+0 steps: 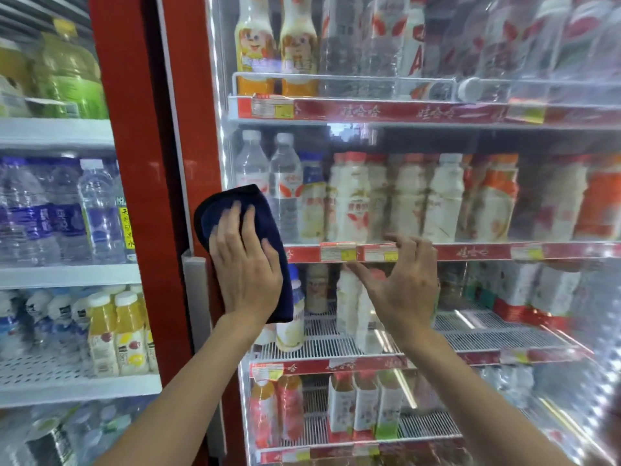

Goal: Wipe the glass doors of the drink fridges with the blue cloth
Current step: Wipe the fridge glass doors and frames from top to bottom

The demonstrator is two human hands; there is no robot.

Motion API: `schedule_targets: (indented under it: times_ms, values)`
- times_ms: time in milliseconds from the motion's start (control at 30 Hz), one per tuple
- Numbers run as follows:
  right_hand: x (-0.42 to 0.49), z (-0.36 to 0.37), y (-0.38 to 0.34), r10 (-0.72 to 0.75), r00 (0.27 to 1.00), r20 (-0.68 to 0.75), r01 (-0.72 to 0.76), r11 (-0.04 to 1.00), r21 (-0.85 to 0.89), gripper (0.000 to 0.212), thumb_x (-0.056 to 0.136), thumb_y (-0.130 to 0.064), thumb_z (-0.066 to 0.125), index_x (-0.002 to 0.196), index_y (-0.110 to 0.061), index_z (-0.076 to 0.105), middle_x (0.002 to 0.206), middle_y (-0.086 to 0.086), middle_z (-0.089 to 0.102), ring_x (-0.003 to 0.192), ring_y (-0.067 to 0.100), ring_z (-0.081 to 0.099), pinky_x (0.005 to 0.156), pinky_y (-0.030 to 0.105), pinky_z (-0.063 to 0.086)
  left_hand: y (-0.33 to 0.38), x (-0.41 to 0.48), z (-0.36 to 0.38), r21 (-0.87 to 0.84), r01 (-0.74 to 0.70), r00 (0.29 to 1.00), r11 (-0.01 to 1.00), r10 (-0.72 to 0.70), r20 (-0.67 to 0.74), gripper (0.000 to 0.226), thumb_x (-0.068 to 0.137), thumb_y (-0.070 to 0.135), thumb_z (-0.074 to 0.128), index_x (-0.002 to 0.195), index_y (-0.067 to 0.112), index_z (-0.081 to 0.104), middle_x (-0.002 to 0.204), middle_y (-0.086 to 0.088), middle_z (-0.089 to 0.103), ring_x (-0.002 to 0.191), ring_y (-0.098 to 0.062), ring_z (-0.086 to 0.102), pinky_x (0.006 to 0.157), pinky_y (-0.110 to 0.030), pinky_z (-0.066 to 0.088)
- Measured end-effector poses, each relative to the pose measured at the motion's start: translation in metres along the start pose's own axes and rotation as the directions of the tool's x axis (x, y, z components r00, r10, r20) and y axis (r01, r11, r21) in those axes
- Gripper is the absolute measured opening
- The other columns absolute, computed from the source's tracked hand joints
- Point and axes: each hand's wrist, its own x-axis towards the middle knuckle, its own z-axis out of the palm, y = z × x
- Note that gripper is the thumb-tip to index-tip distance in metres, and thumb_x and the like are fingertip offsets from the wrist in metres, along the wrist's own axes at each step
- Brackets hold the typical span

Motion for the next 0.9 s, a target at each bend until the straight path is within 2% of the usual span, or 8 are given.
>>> schedule_targets:
  times_ms: [67,133,300,467,633,733,833,900]
  values:
    - [0.003,0.001,0.01,0.006,1.0,0.017,-0.006,1.0,0.0,0.077,0.074,-0.063,0.083,0.119,-0.009,0.053,0.11,0.009,0.055,0.098,0.023,0.051,0.083,0.044,0.056,0.001,-0.002,0.007,0.026,-0.006,1.0,1.0,0.005,0.015,0.059,0.107,0.024,0.038,0.158,-0.002,0.026,0.165,-0.021,0.027,0.156,-0.034,0.02,0.129,-0.047,0.009]
    - [0.006,0.003,0.01,-0.012,1.0,0.029,0.011,1.0,0.019,0.075,0.073,-0.063,0.084,0.115,-0.011,0.05,0.107,0.006,0.052,0.096,0.021,0.049,0.082,0.043,0.056,0.001,0.001,0.011,0.11,-0.035,0.999,0.993,0.031,0.038,0.062,0.109,0.032,0.027,0.161,0.001,0.019,0.17,-0.017,0.019,0.159,-0.03,0.012,0.13,-0.048,0.006]
    - [0.004,-0.002,0.025,-0.067,0.994,0.091,0.056,0.992,0.117,0.066,0.077,-0.055,0.083,0.115,-0.012,0.051,0.109,0.002,0.048,0.097,0.016,0.045,0.085,0.036,0.052,0.002,0.058,0.017,0.111,-0.412,0.911,0.904,0.406,0.077,0.061,0.11,0.033,0.027,0.163,0.005,0.016,0.171,-0.014,0.015,0.16,-0.026,0.009,0.13,-0.05,0.006]
    - [-0.014,-0.012,0.059,-0.014,0.994,0.104,0.007,0.998,0.066,0.065,0.075,-0.059,0.075,0.108,-0.007,0.055,0.103,0.003,0.049,0.092,0.011,0.037,0.082,0.029,0.043,0.011,0.035,0.03,0.138,-0.394,0.919,0.909,0.386,0.086,0.063,0.108,0.033,0.027,0.164,0.007,0.014,0.172,-0.012,0.006,0.16,-0.029,0.008,0.128,-0.055,0.005]
    - [-0.014,-0.015,0.062,-0.04,0.988,0.146,0.025,0.994,0.106,0.059,0.076,-0.049,0.083,0.106,-0.006,0.056,0.103,0.001,0.046,0.092,0.013,0.039,0.084,0.022,0.037,0.031,-0.065,0.042,0.075,-0.638,0.751,0.767,0.596,0.284,0.064,0.104,0.033,0.035,0.163,0.013,0.018,0.168,-0.01,0.022,0.154,-0.026,0.026,0.123,-0.053,0.016]
    - [-0.014,-0.032,0.077,-0.103,0.983,0.152,0.108,0.994,-0.023,0.062,0.073,-0.038,0.091,0.114,-0.004,0.059,0.114,0.011,0.054,0.104,0.024,0.05,0.096,0.031,0.044,0.03,-0.053,0.037,0.031,-0.683,0.707,0.73,0.65,0.277,0.064,0.101,0.032,0.042,0.159,0.011,0.026,0.167,-0.011,0.029,0.15,-0.026,0.031,0.121,-0.052,0.019]
    - [-0.012,-0.051,0.104,-0.093,0.989,0.116,0.114,0.974,-0.193,0.076,0.075,-0.042,0.087,0.132,-0.004,0.054,0.138,0.019,0.05,0.129,0.032,0.048,0.114,0.038,0.039,0.038,0.009,0.038,0.023,-0.578,0.807,0.816,0.566,0.167,0.061,0.101,0.029,0.043,0.158,0.009,0.031,0.168,-0.013,0.024,0.157,-0.027,0.021,0.127,-0.051,0.011]
    - [-0.012,-0.057,0.116,-0.057,0.988,0.142,0.086,0.976,-0.201,0.086,0.076,-0.047,0.086,0.14,-0.002,0.049,0.147,0.021,0.045,0.135,0.036,0.049,0.11,0.048,0.049,0.052,0.041,0.043,0.066,-0.473,0.879,0.878,0.466,0.106,0.063,0.104,0.03,0.036,0.161,0.007,0.026,0.171,-0.014,0.017,0.16,-0.027,0.01,0.129,-0.051,0.001]
